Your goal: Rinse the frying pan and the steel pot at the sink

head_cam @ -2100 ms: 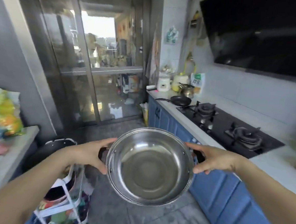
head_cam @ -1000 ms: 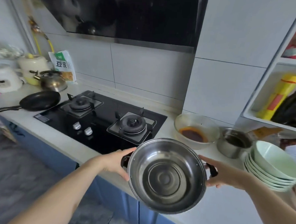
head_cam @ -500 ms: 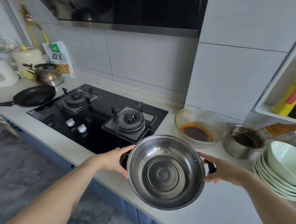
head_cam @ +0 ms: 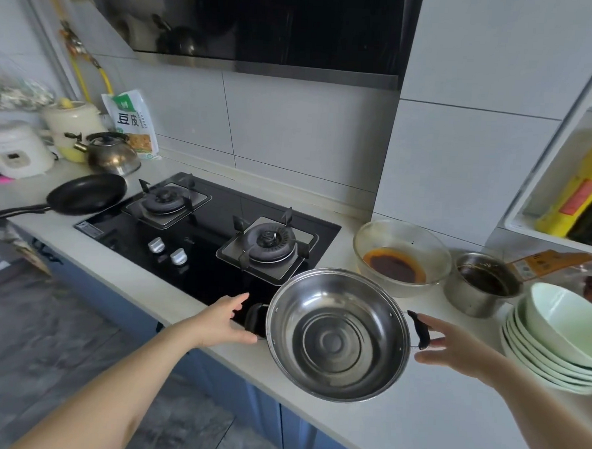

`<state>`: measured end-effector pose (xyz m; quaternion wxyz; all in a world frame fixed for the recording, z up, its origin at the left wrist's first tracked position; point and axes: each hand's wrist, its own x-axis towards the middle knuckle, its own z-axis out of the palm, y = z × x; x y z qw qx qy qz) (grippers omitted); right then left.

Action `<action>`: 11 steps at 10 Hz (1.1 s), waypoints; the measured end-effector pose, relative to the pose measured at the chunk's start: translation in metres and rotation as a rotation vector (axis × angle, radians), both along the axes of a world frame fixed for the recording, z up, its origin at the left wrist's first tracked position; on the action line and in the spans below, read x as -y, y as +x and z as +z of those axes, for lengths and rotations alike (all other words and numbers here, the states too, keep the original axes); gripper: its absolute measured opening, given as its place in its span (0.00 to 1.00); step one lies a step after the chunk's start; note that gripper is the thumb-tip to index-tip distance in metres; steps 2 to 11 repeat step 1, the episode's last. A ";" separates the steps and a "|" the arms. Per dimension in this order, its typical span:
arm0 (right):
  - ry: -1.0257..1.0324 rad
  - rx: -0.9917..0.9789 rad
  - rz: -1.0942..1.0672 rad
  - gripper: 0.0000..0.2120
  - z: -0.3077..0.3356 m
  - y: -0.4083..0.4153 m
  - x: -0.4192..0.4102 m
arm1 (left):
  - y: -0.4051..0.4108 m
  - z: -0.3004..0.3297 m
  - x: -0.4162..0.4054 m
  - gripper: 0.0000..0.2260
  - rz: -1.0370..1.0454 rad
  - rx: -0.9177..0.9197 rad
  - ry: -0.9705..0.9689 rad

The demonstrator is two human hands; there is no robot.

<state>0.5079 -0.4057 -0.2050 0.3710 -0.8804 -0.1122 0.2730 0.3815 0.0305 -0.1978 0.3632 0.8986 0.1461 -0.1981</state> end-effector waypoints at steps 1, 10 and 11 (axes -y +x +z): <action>-0.062 0.113 -0.134 0.40 0.005 -0.015 -0.003 | -0.022 0.007 -0.010 0.41 0.059 0.115 0.111; -0.062 0.113 -0.134 0.40 0.005 -0.015 -0.003 | -0.022 0.007 -0.010 0.41 0.059 0.115 0.111; -0.062 0.113 -0.134 0.40 0.005 -0.015 -0.003 | -0.022 0.007 -0.010 0.41 0.059 0.115 0.111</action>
